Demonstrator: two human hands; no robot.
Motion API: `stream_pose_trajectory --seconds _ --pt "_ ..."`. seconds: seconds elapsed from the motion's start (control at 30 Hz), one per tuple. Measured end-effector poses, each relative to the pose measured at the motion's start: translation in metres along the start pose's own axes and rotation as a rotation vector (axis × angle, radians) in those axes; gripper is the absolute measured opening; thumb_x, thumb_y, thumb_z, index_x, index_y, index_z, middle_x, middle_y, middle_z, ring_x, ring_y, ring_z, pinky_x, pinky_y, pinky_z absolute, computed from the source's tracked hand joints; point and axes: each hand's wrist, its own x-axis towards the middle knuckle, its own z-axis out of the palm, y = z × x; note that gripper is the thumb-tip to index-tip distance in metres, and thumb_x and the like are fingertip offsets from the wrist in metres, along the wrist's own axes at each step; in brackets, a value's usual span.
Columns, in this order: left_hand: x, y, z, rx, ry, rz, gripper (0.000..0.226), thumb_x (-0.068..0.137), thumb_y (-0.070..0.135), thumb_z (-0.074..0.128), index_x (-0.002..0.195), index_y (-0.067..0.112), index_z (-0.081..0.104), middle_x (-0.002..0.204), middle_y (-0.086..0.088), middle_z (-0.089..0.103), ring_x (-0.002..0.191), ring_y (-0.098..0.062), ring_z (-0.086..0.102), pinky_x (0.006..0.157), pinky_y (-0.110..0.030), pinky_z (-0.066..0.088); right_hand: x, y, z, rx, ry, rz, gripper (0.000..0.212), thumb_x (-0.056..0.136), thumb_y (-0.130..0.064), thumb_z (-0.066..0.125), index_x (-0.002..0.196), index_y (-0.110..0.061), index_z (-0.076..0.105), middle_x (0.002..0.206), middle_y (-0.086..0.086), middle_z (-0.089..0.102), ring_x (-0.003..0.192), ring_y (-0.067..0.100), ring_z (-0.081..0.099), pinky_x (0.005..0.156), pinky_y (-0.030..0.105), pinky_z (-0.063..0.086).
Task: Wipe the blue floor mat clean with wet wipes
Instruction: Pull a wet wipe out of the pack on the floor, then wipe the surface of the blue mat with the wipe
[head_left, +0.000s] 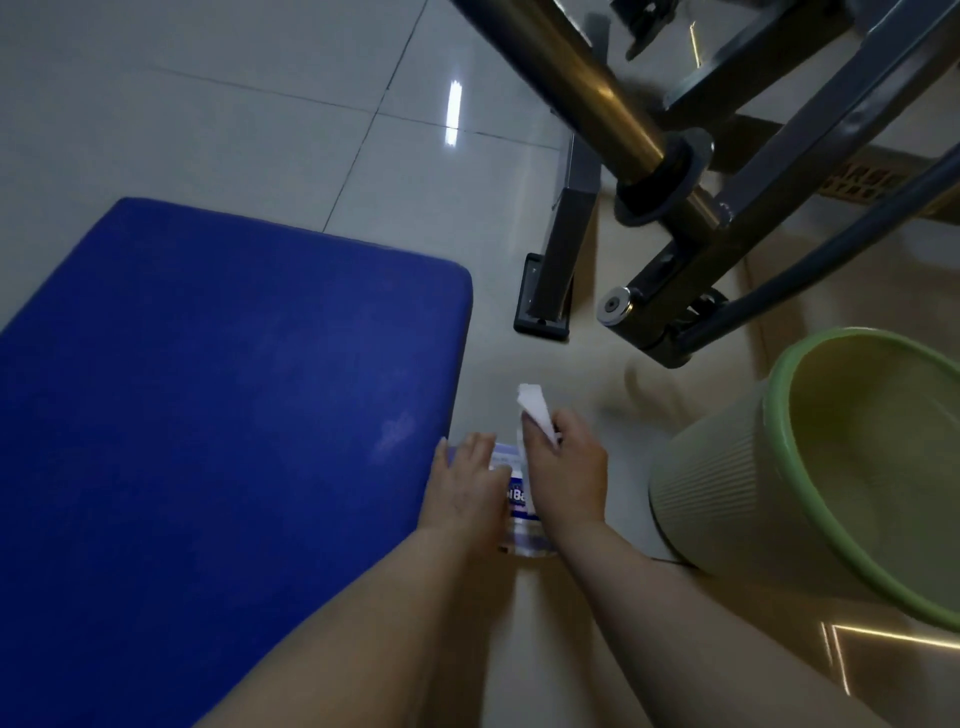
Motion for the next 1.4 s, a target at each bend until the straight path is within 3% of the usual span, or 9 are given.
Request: stream_pose_trajectory --seconds 0.13,0.27,0.33,0.5,0.67,0.8,0.9,1.17,1.4 --pt "-0.025 0.000 -0.068 0.013 -0.005 -0.059 0.043 0.082 0.033 0.069 0.121 0.020 0.055 0.153 -0.010 0.018 0.144 -0.024 0.010 0.117 -0.047 0.005 -0.013 -0.050 -0.027 -0.073 -0.061 -0.029 0.022 0.098 -0.031 0.048 0.080 -0.017 0.048 0.076 0.009 0.058 0.071 0.027 0.061 0.064 0.041 0.050" --pt "-0.076 0.009 -0.151 -0.160 0.038 -0.128 0.028 0.089 0.020 0.060 0.117 0.015 0.063 0.146 -0.011 0.035 0.135 -0.026 0.032 0.110 -0.038 0.026 -0.035 -0.128 -0.061 -0.040 -0.145 -0.009 0.025 0.098 -0.027 0.048 0.078 -0.014 0.052 0.078 0.011 0.062 0.073 0.028 0.062 0.066 0.040 0.049" --pt "-0.117 0.015 -0.189 -0.332 0.065 -0.240 0.021 0.091 0.021 0.054 0.107 0.013 0.065 0.125 -0.007 0.049 0.110 -0.027 0.050 0.087 -0.035 0.043 -0.058 -0.168 -0.081 0.078 -0.256 0.168 0.027 0.096 -0.031 0.047 0.080 -0.012 0.057 0.082 0.013 0.065 0.078 0.030 0.064 0.072 0.041 0.053" --pt "-0.266 0.025 -0.256 -0.705 -0.004 -0.616 0.027 0.095 0.022 0.041 0.077 0.018 0.061 0.090 0.000 0.053 0.081 -0.023 0.052 0.061 -0.031 0.038 -0.155 -0.270 -0.122 0.434 -0.649 0.628 0.018 0.102 -0.022 0.040 0.097 -0.020 0.058 0.092 0.005 0.071 0.093 0.025 0.065 0.088 0.048 0.051" --pt "-0.443 0.017 -0.298 -0.723 0.056 -0.956 0.027 0.099 0.016 0.041 0.109 0.020 0.065 0.119 0.001 0.052 0.101 -0.018 0.055 0.082 -0.032 0.048 -0.270 -0.365 -0.138 0.274 -0.954 0.538 0.023 0.101 -0.028 0.042 0.111 -0.016 0.059 0.094 -0.006 0.069 0.093 0.012 0.063 0.084 0.039 0.045" --pt "-0.568 0.000 -0.331 -0.731 0.167 -1.144 0.028 0.097 0.010 0.037 0.093 0.016 0.064 0.099 0.004 0.050 0.087 -0.011 0.050 0.082 -0.031 0.049 -0.354 -0.451 -0.137 0.215 -1.180 0.432 0.012 0.099 -0.012 0.044 0.107 -0.015 0.052 0.099 0.000 0.066 0.100 0.023 0.059 0.099 0.050 0.042" --pt "-0.651 -0.003 -0.349 -0.754 0.328 -1.250 0.023 0.098 0.010 0.037 0.086 0.020 0.054 0.087 0.007 0.045 0.077 -0.007 0.043 0.079 -0.031 0.046 -0.436 -0.498 -0.144 0.132 -1.266 0.302 0.016 0.099 -0.016 0.048 0.087 -0.016 0.058 0.091 0.008 0.062 0.089 0.026 0.057 0.089 0.047 0.046" --pt "-0.879 0.070 -0.309 -1.114 0.764 -1.317 0.024 0.097 0.021 0.043 0.078 0.018 0.057 0.086 -0.008 0.060 0.075 -0.012 0.047 0.069 -0.029 0.042 -0.700 -0.488 -0.167 -0.012 -1.395 0.267 0.014 0.098 -0.031 0.052 0.105 -0.019 0.054 0.093 0.011 0.059 0.092 0.031 0.058 0.096 0.055 0.045" --pt "-1.051 0.125 -0.233 -1.094 0.725 -1.570 0.027 0.096 0.030 0.049 0.085 0.010 0.065 0.086 -0.009 0.068 0.073 -0.015 0.060 0.071 -0.030 0.051 -0.906 -0.437 -0.179 -0.147 -1.542 0.349 0.022 0.098 -0.027 0.052 0.113 -0.012 0.056 0.091 0.012 0.059 0.086 0.025 0.058 0.096 0.052 0.045"
